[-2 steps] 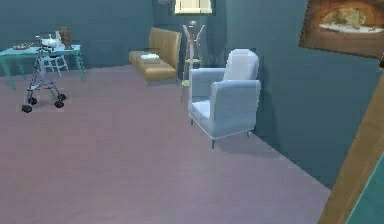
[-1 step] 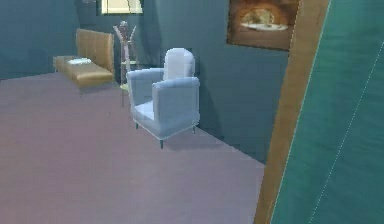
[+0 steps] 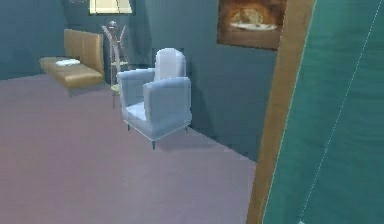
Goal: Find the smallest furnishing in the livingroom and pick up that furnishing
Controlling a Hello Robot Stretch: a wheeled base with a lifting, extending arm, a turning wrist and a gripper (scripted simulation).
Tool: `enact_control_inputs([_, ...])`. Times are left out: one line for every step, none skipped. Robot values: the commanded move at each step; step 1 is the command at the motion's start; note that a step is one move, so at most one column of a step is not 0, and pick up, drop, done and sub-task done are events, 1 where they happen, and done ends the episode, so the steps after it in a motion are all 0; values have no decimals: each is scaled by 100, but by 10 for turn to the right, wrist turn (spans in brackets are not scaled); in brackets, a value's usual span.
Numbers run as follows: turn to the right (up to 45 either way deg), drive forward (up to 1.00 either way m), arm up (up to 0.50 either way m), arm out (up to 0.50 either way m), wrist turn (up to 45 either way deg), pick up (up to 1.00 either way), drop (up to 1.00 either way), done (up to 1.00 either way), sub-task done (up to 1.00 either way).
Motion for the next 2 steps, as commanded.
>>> enact_control_inputs([0,20,0,0,0,0,0,0,0])
enact_control_inputs([-450,0,0,0,0,0,0,0,0])
